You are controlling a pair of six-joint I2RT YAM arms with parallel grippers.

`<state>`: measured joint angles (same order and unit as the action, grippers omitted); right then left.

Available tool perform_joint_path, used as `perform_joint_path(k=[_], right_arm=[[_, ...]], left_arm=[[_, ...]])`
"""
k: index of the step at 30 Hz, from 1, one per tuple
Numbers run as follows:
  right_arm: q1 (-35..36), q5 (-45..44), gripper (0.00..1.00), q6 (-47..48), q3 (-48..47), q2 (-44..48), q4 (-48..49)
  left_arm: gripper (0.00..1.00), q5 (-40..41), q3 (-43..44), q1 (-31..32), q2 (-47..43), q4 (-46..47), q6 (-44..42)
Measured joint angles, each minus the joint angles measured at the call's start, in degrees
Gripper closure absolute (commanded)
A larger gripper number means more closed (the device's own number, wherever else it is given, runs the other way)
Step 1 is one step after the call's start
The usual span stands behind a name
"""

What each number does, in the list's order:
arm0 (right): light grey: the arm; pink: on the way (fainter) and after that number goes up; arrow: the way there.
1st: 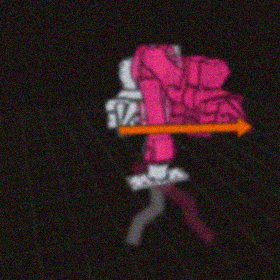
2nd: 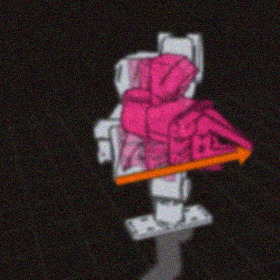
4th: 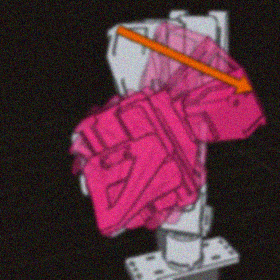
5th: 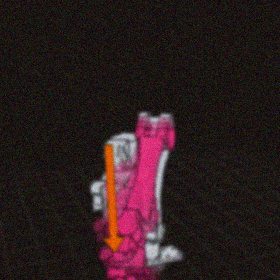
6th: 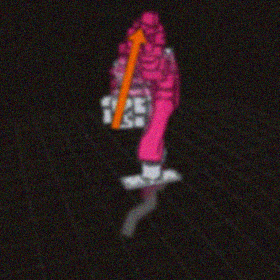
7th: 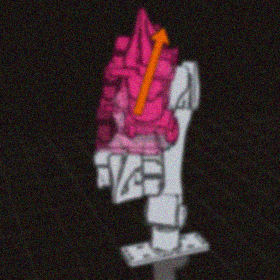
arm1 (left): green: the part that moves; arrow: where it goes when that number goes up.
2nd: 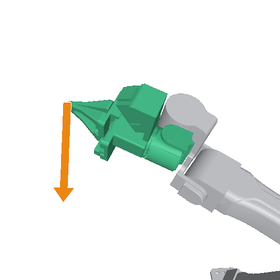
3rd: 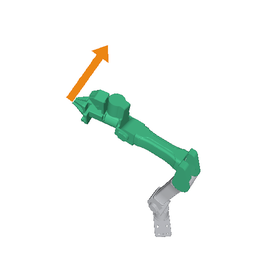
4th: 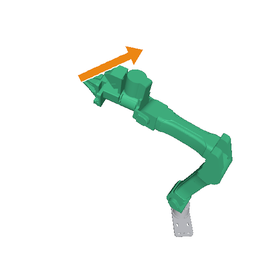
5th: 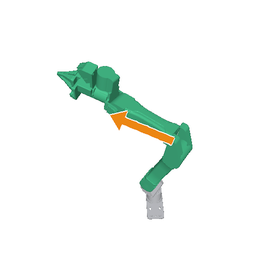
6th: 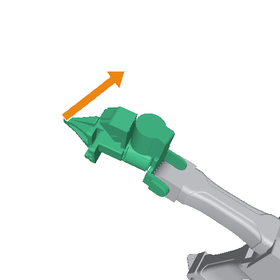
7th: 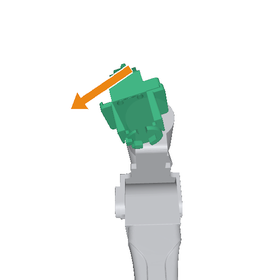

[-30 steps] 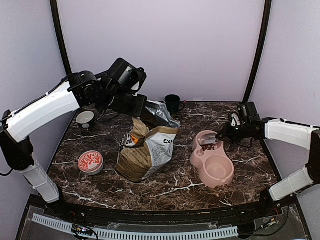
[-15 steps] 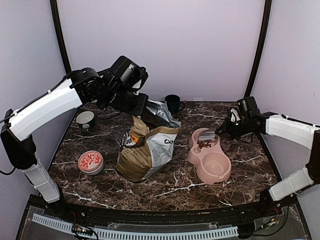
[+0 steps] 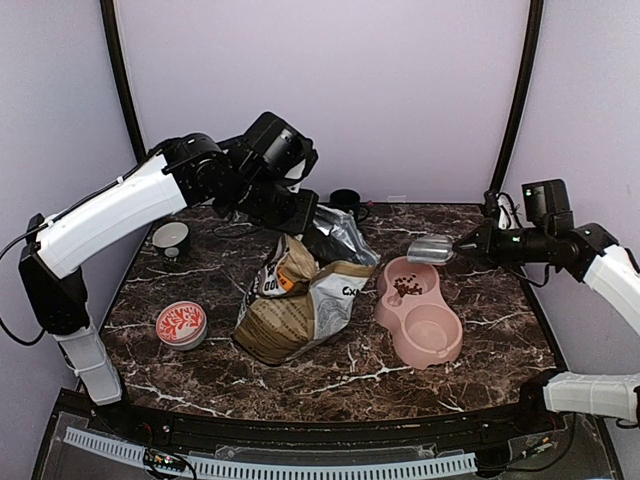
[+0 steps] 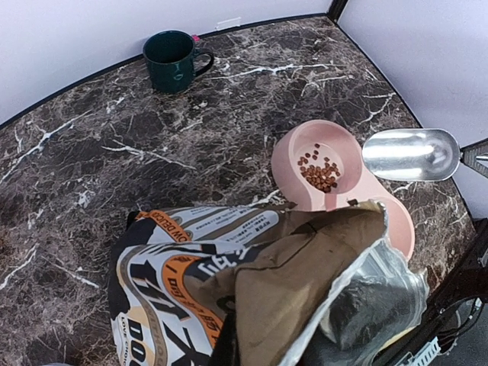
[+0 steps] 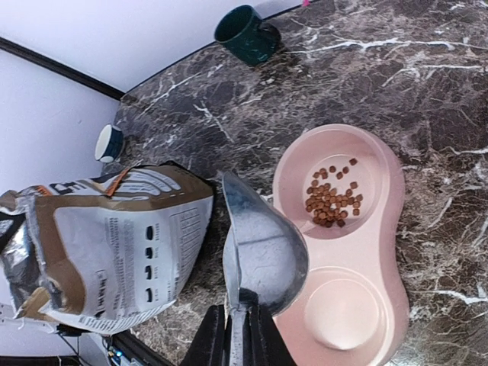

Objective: Serve the pet food
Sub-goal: Adjust the pet food bowl at the center of the board, then insert the spatula into the pet food bag.

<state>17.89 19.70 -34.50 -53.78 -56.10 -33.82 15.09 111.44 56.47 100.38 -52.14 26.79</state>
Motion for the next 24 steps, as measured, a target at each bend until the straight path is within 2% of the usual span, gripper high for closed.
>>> perform_joint_path(k=[5,12,18,24], right_arm=[[1.29,4.79,1.0,-1.03,-1.27,3.89,-2.29],[9.38,7.5,1.0,-2.67,-3.56,4.59,-3.23],[17.66,7.08,1.0,-4.0,-5.73,4.5,-1.7],[24.24,3.06,1.0,-4.0,-9.07,2.78,-1.25]], left_arm=[[1.0,-0.96,1.9,1.81,2.25,0.24,0.87],[1.0,-1.88,2.1,3.45,3.28,1.46,2.16],[1.0,-2.05,2.1,3.63,3.48,1.51,2.91],[1.0,-2.01,2.1,3.91,3.5,1.42,3.54]])
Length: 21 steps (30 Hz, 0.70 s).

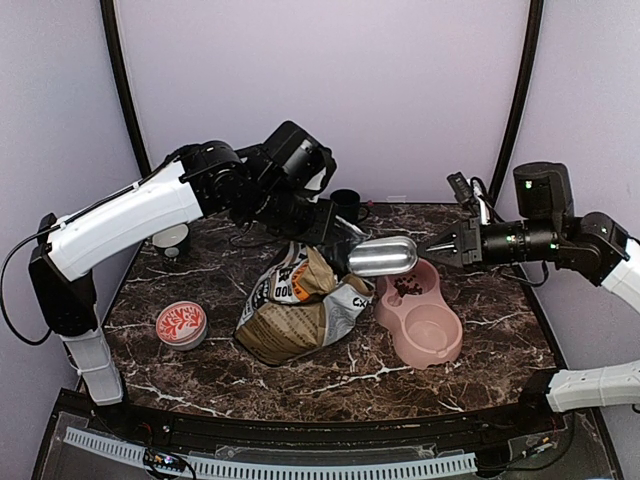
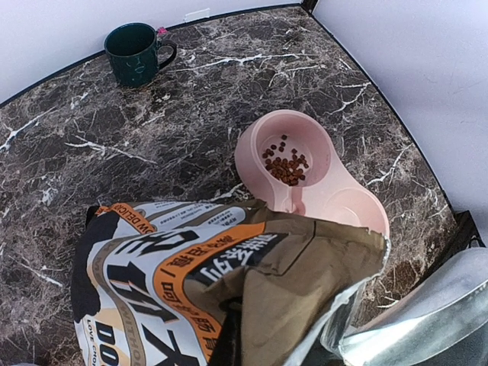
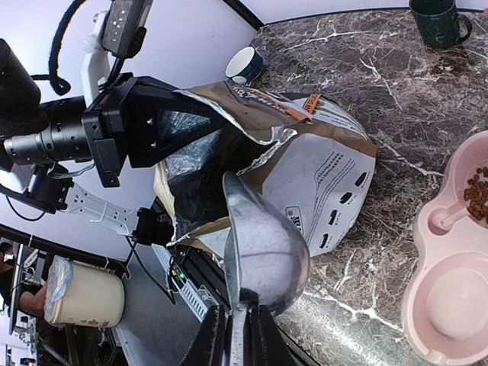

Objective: Serve the pet food
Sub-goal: Insert the spatula into the pet food bag.

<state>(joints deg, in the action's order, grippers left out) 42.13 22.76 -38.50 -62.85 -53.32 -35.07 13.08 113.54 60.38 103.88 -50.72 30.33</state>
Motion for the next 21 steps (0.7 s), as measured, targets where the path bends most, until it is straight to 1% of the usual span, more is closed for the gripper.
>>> perform_joint_path(k=[12,21], right_arm=[[4.39,-5.2,1.0,1.05,-5.46,-3.02,-2.49],[4.87,-8.28,1.0,2.97,-10.97,-5.64,-6.19]], left_arm=[[1.0,0.02,0.0,0.07,0.07,0.07,0.37],[1.0,0.11,0.0,0.17,0.07,0.04,0.35]])
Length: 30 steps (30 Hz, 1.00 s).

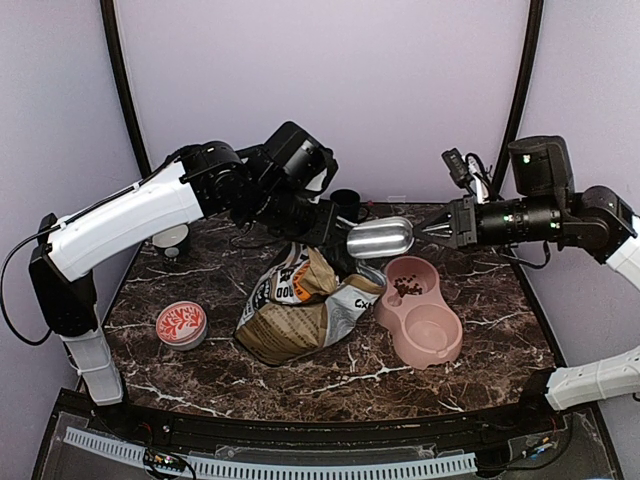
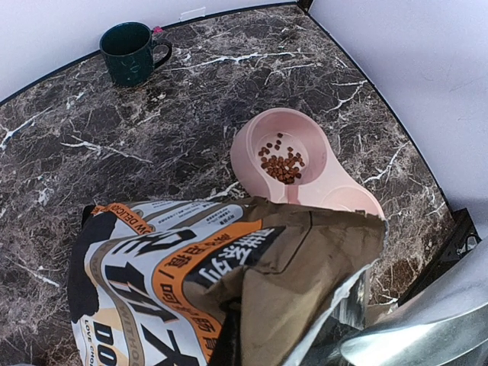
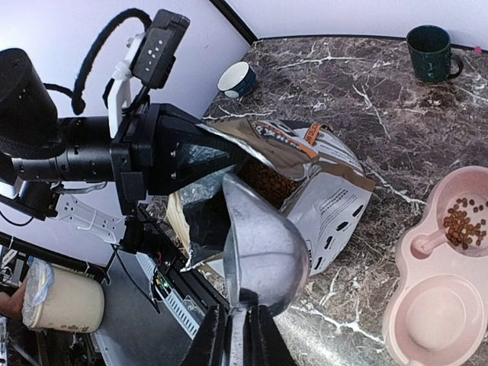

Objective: Serve the pet food
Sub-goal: Insert the spatula into the pet food bag.

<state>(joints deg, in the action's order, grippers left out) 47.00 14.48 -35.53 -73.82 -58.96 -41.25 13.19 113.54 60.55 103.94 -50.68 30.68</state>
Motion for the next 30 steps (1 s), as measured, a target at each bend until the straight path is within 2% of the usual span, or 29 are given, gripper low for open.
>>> perform_joint_path(k=[9,15,24,30], right_arm=[[0.76,-0.66,1.0,1.55,-2.67,-2.78,-2.69],[4.46,-2.49,1.0,1.49,-4.5,-6.21,-4.33],[9.05,-12.44,1.0,-0.61,-6.8,-10.67,-6.38],[9.16,-20.5,1.0,-1.97,-9.09,-12.13,-13.2]], left_arm=[[1.0,0.15,0.02,0.0,0.0,0.0,0.0],[1.0,0.13,0.04,0.0,0.0,0.0,0.0],[1.0,0.11,0.11,0.15,0.0,0.02,0.0],[1.0,0.66,0.11,0.35,0.02,-0.11,-0.04]])
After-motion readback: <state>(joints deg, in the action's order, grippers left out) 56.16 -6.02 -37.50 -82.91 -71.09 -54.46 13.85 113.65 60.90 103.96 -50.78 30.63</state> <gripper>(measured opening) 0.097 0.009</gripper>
